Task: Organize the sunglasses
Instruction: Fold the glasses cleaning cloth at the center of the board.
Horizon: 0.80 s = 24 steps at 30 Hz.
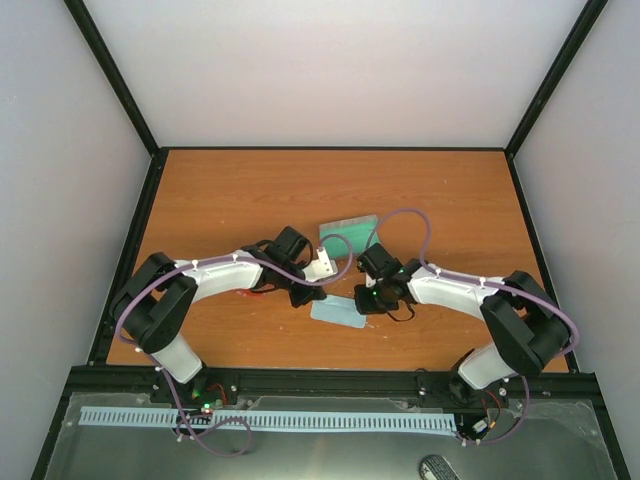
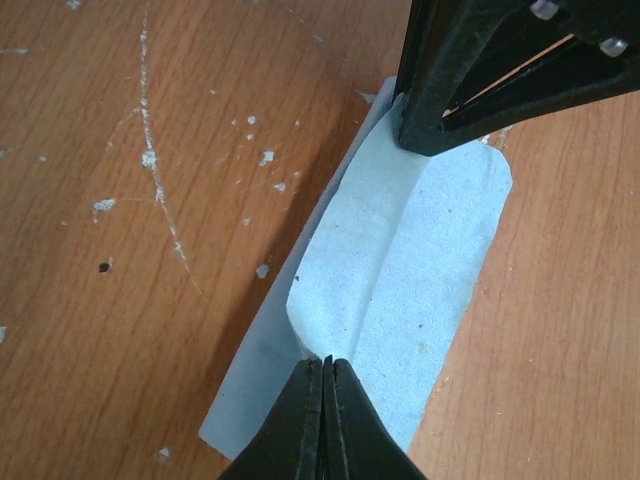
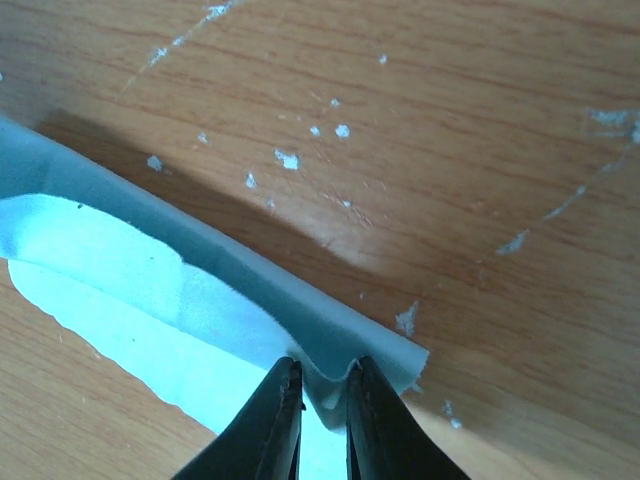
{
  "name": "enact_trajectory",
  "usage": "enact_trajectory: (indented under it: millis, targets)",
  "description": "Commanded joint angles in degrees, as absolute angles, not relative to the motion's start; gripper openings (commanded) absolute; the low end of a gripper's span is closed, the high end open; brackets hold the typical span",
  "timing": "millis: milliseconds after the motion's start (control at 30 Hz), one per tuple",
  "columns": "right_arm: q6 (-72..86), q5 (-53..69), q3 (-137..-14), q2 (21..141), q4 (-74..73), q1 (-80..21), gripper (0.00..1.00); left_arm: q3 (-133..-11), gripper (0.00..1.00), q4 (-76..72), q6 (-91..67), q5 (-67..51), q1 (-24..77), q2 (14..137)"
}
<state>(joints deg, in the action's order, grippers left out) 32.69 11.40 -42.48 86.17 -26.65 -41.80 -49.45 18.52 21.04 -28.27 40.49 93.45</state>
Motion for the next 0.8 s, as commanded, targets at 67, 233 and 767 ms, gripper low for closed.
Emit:
enact_trajectory:
  millis: [67,233,767]
  targets:
    - [33.81,11.76,-40.47,83.07,-24.99,-42.45,0.15,-48.56,0.00,20.08,20.39,-29.70,41.74,91.35]
    - [34.18,12.47,-39.19,81.72,-23.98,-42.45,0.20,-47.59,0.01,20.28,20.48,-29.79,42.23,90.42]
    - [35.32,15.23,-36.19,77.57,-21.25,-42.80,0.31,-45.78,0.20,20.35,21.24,-29.27,42.52,88.84]
